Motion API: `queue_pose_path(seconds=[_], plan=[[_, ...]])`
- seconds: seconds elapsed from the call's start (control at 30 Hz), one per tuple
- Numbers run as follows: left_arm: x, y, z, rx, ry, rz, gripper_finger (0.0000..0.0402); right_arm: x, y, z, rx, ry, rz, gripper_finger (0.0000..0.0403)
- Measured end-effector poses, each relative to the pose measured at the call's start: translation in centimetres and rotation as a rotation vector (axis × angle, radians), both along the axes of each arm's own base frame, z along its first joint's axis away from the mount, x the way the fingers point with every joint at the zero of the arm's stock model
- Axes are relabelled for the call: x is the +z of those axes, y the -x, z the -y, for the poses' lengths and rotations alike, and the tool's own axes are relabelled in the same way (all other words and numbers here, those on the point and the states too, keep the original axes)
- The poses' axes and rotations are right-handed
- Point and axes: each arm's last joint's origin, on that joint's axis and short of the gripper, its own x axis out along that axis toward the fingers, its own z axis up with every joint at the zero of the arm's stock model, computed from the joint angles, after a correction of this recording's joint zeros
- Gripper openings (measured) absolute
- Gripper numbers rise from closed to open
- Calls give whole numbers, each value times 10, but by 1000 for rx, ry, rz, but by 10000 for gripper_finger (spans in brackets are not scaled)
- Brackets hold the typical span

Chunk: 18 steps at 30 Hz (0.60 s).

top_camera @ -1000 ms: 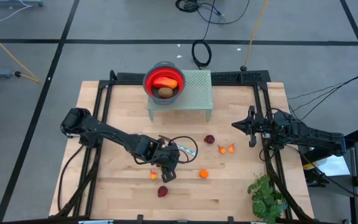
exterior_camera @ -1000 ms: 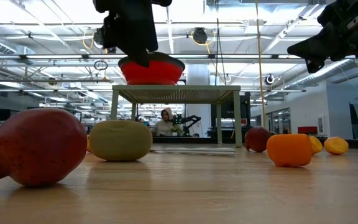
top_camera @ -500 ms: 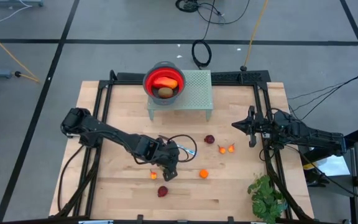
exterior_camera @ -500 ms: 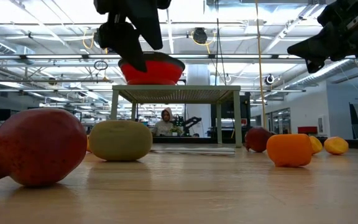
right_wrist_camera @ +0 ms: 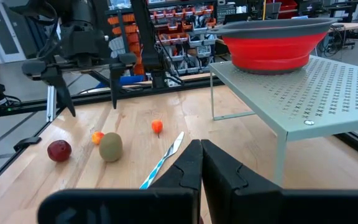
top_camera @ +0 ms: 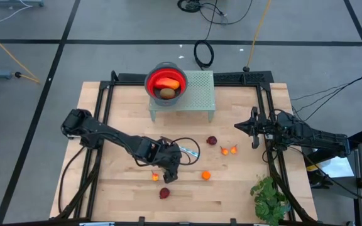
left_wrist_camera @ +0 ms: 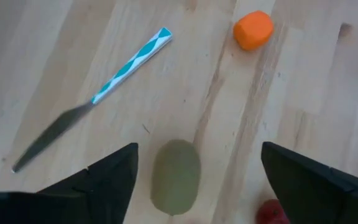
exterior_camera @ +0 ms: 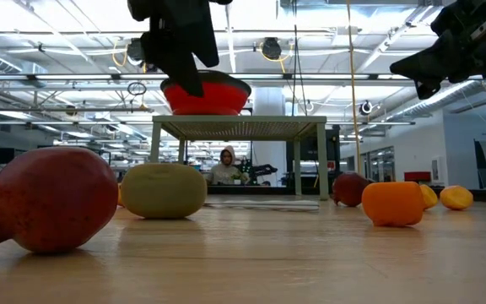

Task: Pick & Place Fruit
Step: Put the kiwi into the red strainer bowl

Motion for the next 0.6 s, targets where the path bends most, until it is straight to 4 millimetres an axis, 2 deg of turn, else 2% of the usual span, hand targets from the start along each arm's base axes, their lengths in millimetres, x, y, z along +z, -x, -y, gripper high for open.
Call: queue_pose_path(seconds=[0.23,0.6], plan=[[-21,-6,3,-20,-62,-58,316,0,0,0,0,0,0,0],[-71,-17,8,-28,-87,-214,343,0,0,0,-1,-6,3,0]])
